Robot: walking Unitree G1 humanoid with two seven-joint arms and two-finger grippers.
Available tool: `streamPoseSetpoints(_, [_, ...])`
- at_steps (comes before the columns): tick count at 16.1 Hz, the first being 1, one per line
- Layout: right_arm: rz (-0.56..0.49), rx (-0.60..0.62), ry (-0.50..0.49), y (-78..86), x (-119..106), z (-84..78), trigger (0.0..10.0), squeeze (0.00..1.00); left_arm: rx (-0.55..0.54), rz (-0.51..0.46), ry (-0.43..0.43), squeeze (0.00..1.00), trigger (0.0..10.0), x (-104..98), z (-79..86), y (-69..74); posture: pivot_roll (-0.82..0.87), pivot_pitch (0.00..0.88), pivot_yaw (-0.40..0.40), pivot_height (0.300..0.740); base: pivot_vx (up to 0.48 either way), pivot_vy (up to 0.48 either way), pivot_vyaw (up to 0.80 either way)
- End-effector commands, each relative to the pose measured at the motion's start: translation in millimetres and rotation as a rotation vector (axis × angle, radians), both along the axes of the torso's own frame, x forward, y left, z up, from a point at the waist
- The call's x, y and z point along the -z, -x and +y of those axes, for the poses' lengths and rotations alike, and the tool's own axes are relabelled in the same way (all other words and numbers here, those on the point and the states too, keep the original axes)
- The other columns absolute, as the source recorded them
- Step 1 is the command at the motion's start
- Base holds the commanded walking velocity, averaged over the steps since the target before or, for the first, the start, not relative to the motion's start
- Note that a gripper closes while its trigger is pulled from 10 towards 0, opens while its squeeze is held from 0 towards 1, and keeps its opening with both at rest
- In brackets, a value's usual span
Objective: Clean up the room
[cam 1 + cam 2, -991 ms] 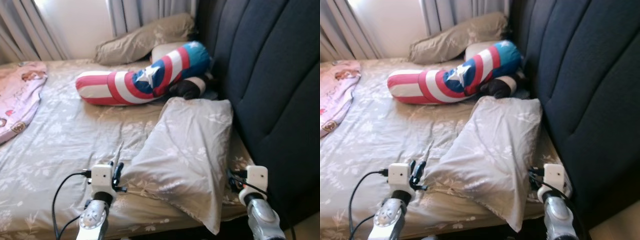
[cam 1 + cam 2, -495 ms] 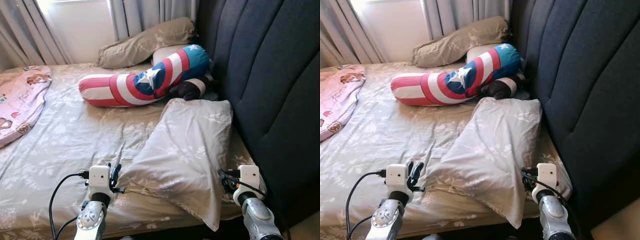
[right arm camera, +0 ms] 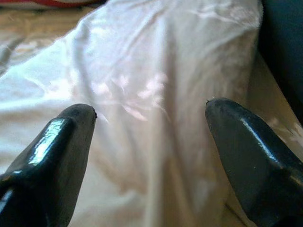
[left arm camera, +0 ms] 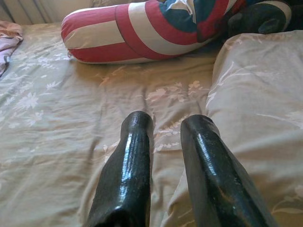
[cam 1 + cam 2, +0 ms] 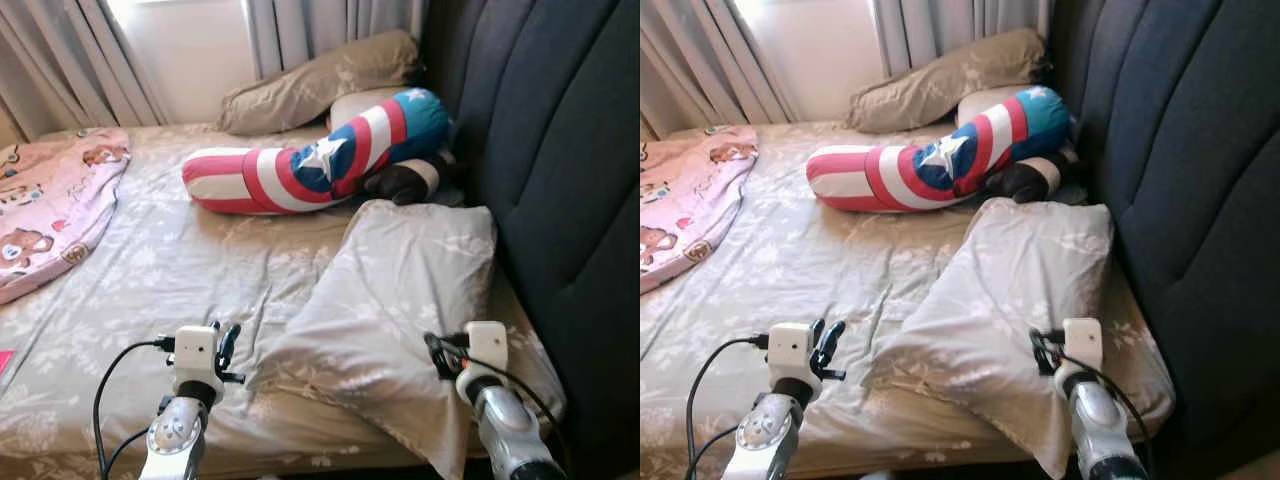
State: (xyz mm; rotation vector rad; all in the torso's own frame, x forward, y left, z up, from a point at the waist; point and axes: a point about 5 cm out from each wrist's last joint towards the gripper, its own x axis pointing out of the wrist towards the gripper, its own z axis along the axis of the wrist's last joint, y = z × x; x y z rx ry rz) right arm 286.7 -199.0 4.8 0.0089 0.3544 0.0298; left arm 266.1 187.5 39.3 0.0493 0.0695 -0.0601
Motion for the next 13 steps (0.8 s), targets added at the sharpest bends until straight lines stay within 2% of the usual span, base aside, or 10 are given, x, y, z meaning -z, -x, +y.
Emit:
streamPoseSetpoints(1, [0.062, 0.031, -0.016, 3.8, 7.7, -0.1, 10.0, 0.00, 0.000, -0.009, -0.002, 0.00, 10.0, -5.5, 3.4, -2.2, 0.00, 0.000, 0.081, 0.658, 0.000, 0.000, 0.00])
streamPoseSetpoints(2, [0.064, 0.037, -0.026, 3.7, 7.9, 0.5, 10.0, 0.00, 0.000, -0.010, -0.004, 0.00, 10.0, -6.2, 3.8, -2.0, 0.00, 0.000, 0.083, 0.658, 0.000, 0.000, 0.00])
streamPoseSetpoints(3, [0.065, 0.046, -0.086, 2.6, 7.9, 3.1, 10.0, 1.00, 0.002, -0.010, -0.008, 0.00, 10.0, -7.3, 5.3, -1.8, 0.01, 0.000, 0.084, 0.658, 0.000, 0.000, 0.00])
streamPoseSetpoints(6, [0.112, 0.107, -0.119, -0.7, 9.4, 4.1, 10.0, 1.00, 0.013, -0.016, -0.028, 0.00, 10.0, -11.7, 10.1, -1.1, 0.04, 0.000, 0.094, 0.658, 0.000, 0.000, 0.00])
streamPoseSetpoints(7, [0.119, 0.139, -0.167, -4.2, 7.7, 4.7, 10.0, 1.00, 0.018, -0.023, -0.037, 0.00, 10.0, -15.6, 12.9, -1.7, 0.06, 0.000, 0.100, 0.658, 0.000, 0.000, 0.00])
streamPoseSetpoints(11, [0.129, 0.191, -0.188, -13.3, 1.2, 3.9, 10.0, 1.00, 0.031, -0.036, -0.062, 0.00, 10.0, -24.6, 19.2, -3.0, 0.08, 0.000, 0.121, 0.658, 0.000, 0.000, 0.00])
streamPoseSetpoints(13, [0.142, 0.244, -0.255, -14.2, 1.1, 0.8, 10.0, 1.00, 0.056, -0.045, -0.077, 0.00, 10.0, -31.3, 19.0, -4.3, 0.09, 0.000, 0.129, 0.658, 0.000, 0.000, 0.00])
